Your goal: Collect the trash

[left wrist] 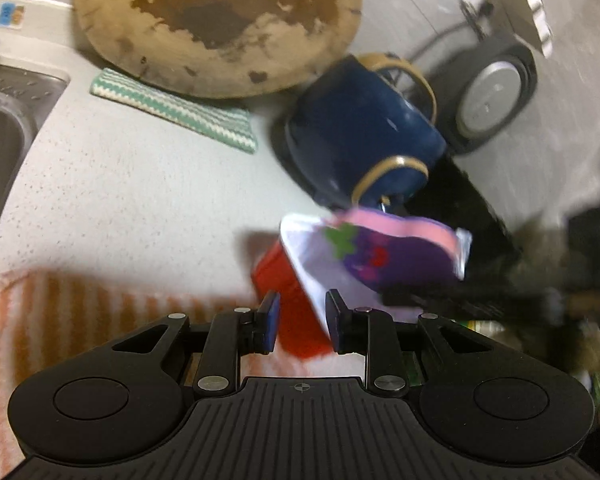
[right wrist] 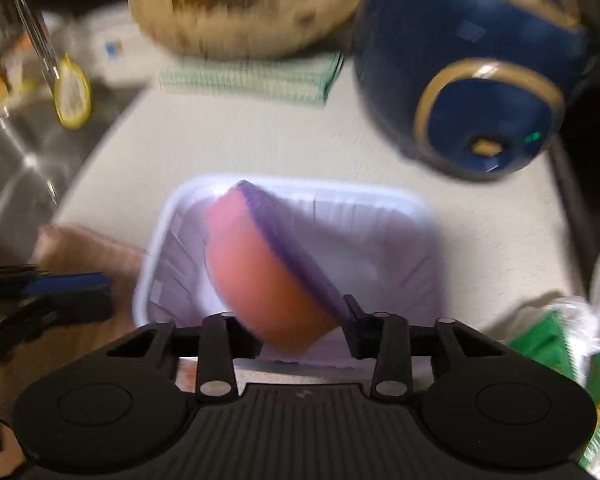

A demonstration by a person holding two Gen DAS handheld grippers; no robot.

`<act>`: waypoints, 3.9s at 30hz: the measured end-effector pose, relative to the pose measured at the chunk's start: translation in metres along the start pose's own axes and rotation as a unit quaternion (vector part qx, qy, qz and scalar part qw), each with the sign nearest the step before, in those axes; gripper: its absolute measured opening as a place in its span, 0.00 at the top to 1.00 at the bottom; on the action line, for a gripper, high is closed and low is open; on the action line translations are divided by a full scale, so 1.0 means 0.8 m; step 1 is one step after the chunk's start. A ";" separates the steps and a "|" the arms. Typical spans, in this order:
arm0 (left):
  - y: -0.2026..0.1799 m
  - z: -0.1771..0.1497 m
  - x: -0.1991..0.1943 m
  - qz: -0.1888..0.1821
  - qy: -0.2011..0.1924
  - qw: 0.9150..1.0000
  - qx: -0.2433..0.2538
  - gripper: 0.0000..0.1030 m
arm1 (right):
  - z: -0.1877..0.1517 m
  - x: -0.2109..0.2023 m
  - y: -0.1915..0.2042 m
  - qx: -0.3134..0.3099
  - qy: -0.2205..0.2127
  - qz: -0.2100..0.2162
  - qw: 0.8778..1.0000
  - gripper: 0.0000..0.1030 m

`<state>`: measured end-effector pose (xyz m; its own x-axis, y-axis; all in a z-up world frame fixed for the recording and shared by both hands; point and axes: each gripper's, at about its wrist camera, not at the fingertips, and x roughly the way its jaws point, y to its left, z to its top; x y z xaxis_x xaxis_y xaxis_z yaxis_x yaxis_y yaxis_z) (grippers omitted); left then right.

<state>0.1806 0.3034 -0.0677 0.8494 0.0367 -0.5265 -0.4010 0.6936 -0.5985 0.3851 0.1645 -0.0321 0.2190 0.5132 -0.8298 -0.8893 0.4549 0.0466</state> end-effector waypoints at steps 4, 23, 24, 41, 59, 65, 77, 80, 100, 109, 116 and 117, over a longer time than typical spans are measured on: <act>-0.014 0.009 0.024 0.012 0.004 1.000 0.001 0.73 | -0.029 -0.048 -0.032 0.059 -0.046 -0.007 0.997 0.71; -0.053 -0.013 0.090 0.091 0.019 0.991 0.100 0.72 | -0.212 -0.067 -0.082 0.235 -0.103 -0.095 0.962 0.46; -0.053 -0.013 0.089 0.093 0.018 0.990 0.100 0.72 | -0.215 -0.068 -0.076 0.222 -0.106 -0.109 0.963 0.45; -0.049 -0.023 0.099 0.101 0.038 0.990 0.091 0.75 | -0.237 -0.085 -0.031 0.112 -0.137 -0.250 0.952 0.23; -0.032 -0.025 0.027 0.071 -0.001 0.996 0.059 0.85 | -0.217 -0.049 -0.023 0.125 -0.119 -0.232 0.957 0.23; -0.029 -0.022 0.015 0.054 -0.006 0.997 0.054 0.85 | -0.207 -0.042 -0.050 0.191 -0.111 -0.210 0.952 0.27; -0.060 -0.018 0.043 -0.035 0.068 0.991 0.112 0.85 | -0.256 -0.153 0.000 0.272 -0.207 -0.234 0.910 0.35; -0.081 -0.036 0.049 -0.067 0.091 0.985 0.129 0.85 | -0.279 -0.172 0.007 0.296 -0.199 -0.279 0.892 0.35; -0.230 -0.289 0.075 -0.051 0.214 0.922 0.319 0.85 | -0.507 -0.271 -0.004 0.371 -0.113 -0.381 0.839 0.35; -0.142 -0.394 0.170 0.103 0.313 0.899 0.287 0.85 | -0.577 -0.255 -0.008 0.396 -0.068 -0.350 0.846 0.35; -0.057 -0.493 0.274 0.125 0.311 0.921 0.201 0.77 | -0.607 -0.203 -0.023 0.374 -0.004 -0.299 0.878 0.35; -0.045 -0.508 0.290 0.127 0.313 0.921 0.193 0.75 | -0.611 -0.195 -0.024 0.372 0.005 -0.292 0.881 0.35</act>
<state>0.2526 -0.0052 -0.4134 0.3323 -0.1064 -0.9372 -0.3050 0.9281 -0.2135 0.1719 -0.2801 -0.1753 0.5449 0.0279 -0.8380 -0.1161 0.9923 -0.0425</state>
